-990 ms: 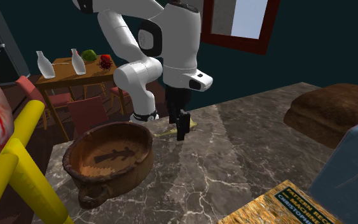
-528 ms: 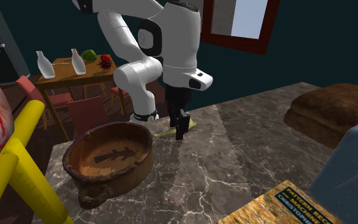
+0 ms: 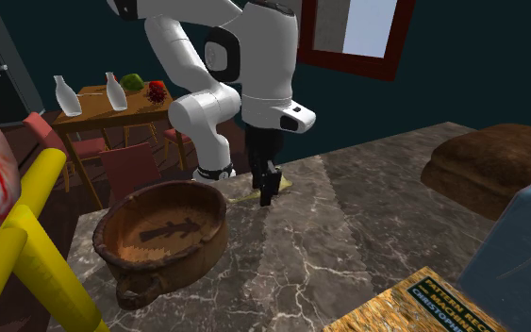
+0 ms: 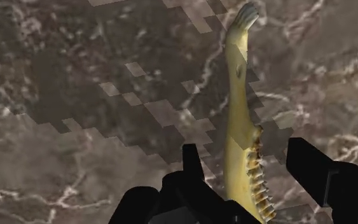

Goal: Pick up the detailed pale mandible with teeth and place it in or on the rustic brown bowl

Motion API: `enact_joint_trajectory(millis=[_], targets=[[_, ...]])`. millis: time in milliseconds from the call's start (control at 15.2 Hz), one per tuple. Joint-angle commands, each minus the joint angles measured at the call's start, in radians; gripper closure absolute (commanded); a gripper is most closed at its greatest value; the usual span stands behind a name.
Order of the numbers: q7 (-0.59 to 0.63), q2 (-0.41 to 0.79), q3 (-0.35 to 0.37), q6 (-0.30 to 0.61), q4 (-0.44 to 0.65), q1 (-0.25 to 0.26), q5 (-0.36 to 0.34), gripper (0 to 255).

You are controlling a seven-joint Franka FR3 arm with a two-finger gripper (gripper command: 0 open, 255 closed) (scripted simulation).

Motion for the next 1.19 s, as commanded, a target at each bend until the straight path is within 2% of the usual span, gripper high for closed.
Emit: enact_joint_trajectory(millis=[0, 1122], targets=[[-0.001, -0.008, 0.005, -0.023, 0.012, 0.0, 0.003, 255], [-0.019, -0.075, 0.061, -0.274, 0.197, 0.013, 0.049, 255]])
